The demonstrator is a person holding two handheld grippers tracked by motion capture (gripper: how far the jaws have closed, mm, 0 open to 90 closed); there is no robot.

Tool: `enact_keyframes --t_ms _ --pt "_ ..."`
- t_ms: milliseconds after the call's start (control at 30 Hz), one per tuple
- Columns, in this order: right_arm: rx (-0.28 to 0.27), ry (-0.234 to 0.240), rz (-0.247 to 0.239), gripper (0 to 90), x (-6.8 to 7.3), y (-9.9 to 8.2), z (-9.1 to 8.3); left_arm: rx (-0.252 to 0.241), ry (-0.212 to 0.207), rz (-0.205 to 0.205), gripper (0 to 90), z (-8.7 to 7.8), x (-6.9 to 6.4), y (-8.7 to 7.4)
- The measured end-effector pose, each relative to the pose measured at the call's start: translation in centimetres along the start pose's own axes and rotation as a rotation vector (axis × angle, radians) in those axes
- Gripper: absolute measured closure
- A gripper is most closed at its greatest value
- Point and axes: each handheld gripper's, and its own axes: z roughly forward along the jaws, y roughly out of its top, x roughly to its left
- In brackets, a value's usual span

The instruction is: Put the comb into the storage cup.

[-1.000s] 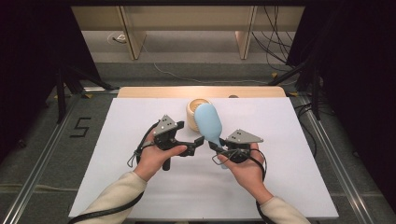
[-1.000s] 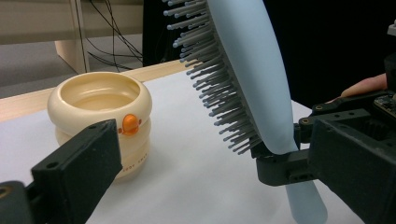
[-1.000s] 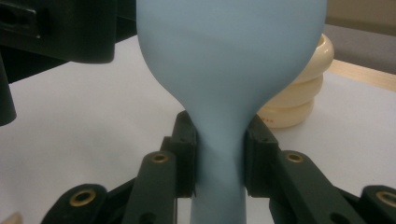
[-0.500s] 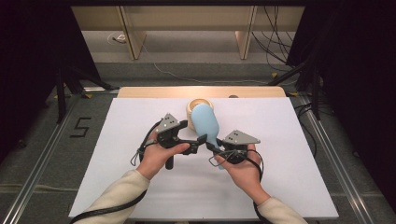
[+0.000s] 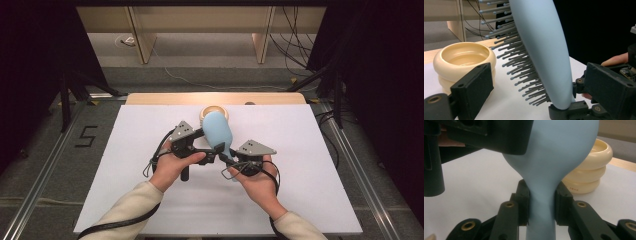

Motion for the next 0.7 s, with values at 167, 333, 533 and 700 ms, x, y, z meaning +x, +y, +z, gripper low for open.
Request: enact_keyframes --t_ms 167,333,533,700 --pt "0.001 0.003 -0.004 70.7 0.08 -0.04 0.07 -0.007 -0.002 -0.003 9.1 0.10 -0.08 0.11" --pt "-0.003 0.003 -0.003 70.7 0.14 -0.02 0.07 -0.012 -0.001 -0.009 9.8 0.13 -0.11 0.21" --pt "-0.003 0.002 -0.005 70.7 0.22 -0.08 0.11 -0.020 0.002 -0.017 12.0 0.07 0.03 0.36" --pt "-0.002 0.004 -0.004 70.7 0.33 -0.09 0.16 -0.029 0.003 -0.025 14.4 0.08 0.12 0.49"
